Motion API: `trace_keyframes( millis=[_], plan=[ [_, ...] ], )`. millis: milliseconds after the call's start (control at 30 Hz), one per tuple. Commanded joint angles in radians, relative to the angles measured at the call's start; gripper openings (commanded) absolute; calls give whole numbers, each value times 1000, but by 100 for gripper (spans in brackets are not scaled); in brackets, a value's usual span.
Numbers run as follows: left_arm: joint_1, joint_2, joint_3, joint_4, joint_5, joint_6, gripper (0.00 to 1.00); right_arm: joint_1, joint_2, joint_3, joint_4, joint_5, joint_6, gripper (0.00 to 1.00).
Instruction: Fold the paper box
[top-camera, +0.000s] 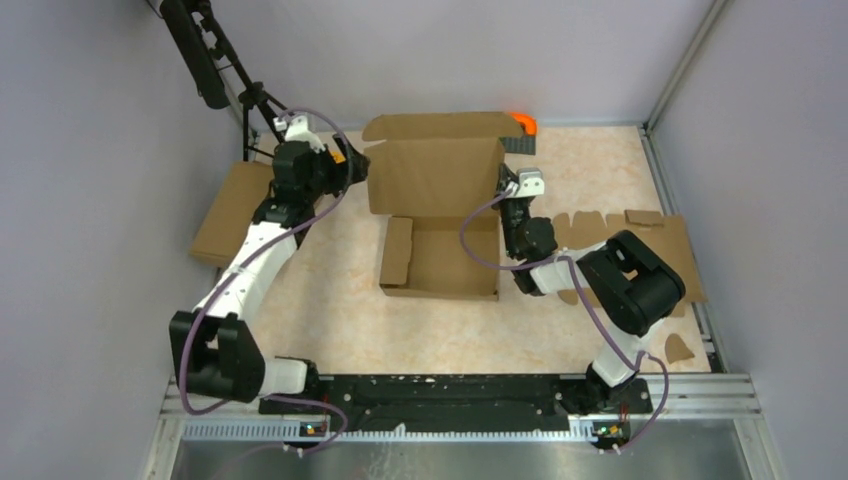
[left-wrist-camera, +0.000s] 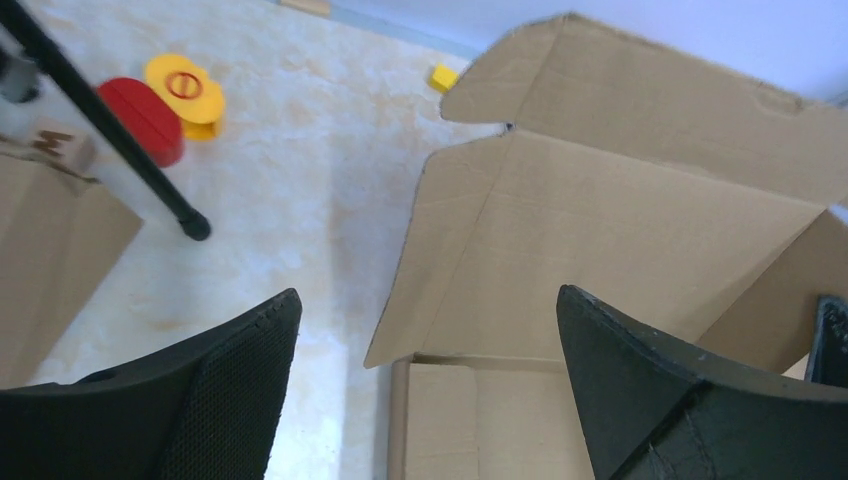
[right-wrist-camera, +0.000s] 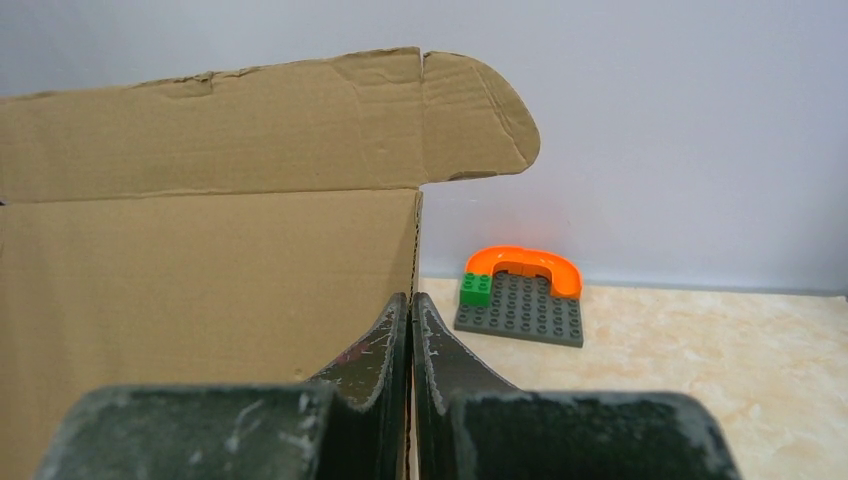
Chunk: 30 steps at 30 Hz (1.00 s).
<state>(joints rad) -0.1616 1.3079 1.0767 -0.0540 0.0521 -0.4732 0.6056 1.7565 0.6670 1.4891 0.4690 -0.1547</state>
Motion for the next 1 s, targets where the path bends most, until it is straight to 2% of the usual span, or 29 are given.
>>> trace_keyframes(
  millis=[0,133,267,367,433,500,567,600,733,800,833,900,933,967],
  plan=[
    [4,102,81,5,170,33,95,-3,0,-10,119,-44,-5,0],
    [20,198,171,-29,278,67,90,-3,-1,-10,115,-51,-5,0],
    [34,260,229,-64,228,94,88,-2,-2,-9,111,-62,-6,0],
    [54,277,226,-32,202,100,91,-3,-5,-8,103,-68,-5,0],
    [70,299,232,-4,245,110,91,-4,-6,-9,101,-74,-4,0],
    [80,333,256,1,306,114,86,-3,-5,-4,94,-77,0,0],
    [85,373,304,-26,362,122,69,-3,-3,-2,88,-81,4,0],
    [87,391,324,-40,389,125,63,-3,-2,1,83,-82,5,0],
    [87,413,327,10,456,91,58,-3,-3,6,73,-91,10,0],
    [88,420,327,25,467,76,50,-3,-8,10,55,-95,13,0],
    [88,422,326,33,480,71,40,-3,-10,13,42,-96,15,0],
    [86,417,316,46,498,59,11,-2,-17,23,6,-82,26,0],
    [85,409,306,71,498,54,0,-3,-20,28,-7,-76,34,0],
    [85,396,291,87,488,51,0,-3,-23,31,-15,-74,40,0]
  ],
)
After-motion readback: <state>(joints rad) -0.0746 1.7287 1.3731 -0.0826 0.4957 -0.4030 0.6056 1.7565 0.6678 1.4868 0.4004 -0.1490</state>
